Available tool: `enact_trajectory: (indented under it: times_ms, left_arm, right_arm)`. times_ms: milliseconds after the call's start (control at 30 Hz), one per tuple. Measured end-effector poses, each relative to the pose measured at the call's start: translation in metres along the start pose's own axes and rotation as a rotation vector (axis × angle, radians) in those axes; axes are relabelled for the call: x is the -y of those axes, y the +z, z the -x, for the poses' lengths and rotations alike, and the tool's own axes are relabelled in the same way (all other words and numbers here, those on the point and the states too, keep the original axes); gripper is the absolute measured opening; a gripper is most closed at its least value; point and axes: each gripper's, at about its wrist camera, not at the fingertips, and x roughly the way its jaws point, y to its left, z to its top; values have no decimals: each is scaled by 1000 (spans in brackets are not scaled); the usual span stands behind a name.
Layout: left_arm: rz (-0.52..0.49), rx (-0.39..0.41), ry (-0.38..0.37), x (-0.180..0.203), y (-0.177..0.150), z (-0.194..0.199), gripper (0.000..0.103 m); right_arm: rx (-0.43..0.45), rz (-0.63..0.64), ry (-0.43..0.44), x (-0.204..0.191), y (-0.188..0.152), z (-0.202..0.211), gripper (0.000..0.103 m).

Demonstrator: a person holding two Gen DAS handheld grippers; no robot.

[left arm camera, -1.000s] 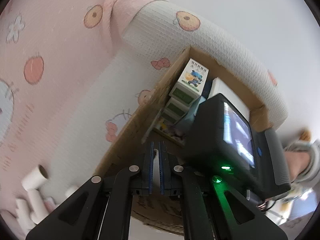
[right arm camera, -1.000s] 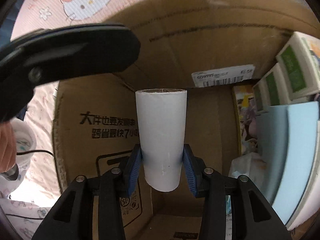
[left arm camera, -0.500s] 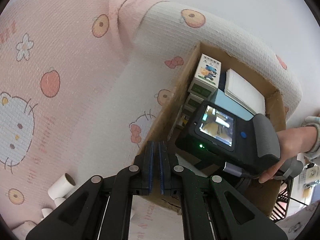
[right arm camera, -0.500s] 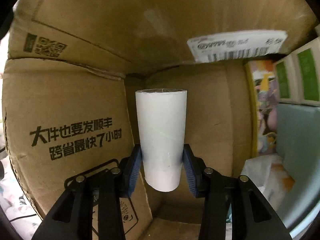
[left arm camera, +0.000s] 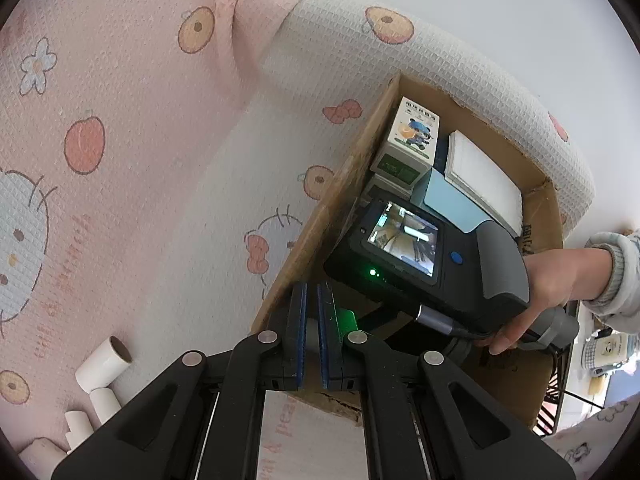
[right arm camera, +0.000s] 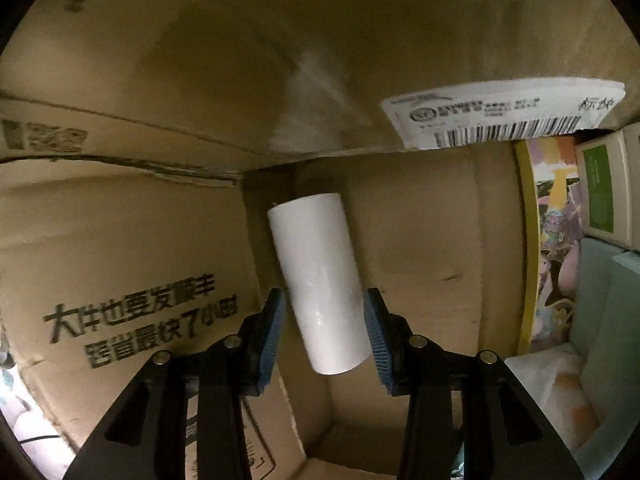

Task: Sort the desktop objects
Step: 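Lower the white tube upright into the cardboard box with the right gripper, then open the right gripper to release the tube inside the box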

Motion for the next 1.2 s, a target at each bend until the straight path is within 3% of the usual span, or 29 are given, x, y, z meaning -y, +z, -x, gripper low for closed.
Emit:
enact_trajectory:
  times_ms: [100,233,500,633,700,767,833,1000,1100,1200]
  left_arm:
    - [7,-1,-1,0,0,-1,6]
    - [11,-5,-4,0,1,-1,6]
    - [15,-12,-5,2,1,-1,6]
    - [-14,2,5,10,-1,3,9]
    - [-31,9,21,16,-1,5,18]
    - [-37,25,31,21,-3,6,39]
    - [-38,42,33,26,-7,8,46]
    - [-52,71,51,39,-23,9,49]
    - [-3,83,7,36,-33,10,49]
    - [79,120,-28,27,-42,15,49]
  right_arm:
    - [-11,-37,27,2,0,-4,31]
    - [41,-53,17,-1,1,1,27]
    - [64,-102,70,0,-1,10,27]
    - [126,-69,-29,-12,-14,34,27]
    - [169,-44,-77,-20,-23,50,27]
    - [210,-20,-126,-29,-34,65,27]
    - [250,10,-193,-40,-45,80,28]
    - [339,47,-309,-61,-70,101,28]
    - [348,69,-366,-53,-82,113,28]
    - [342,93,-405,-75,-64,88,28]
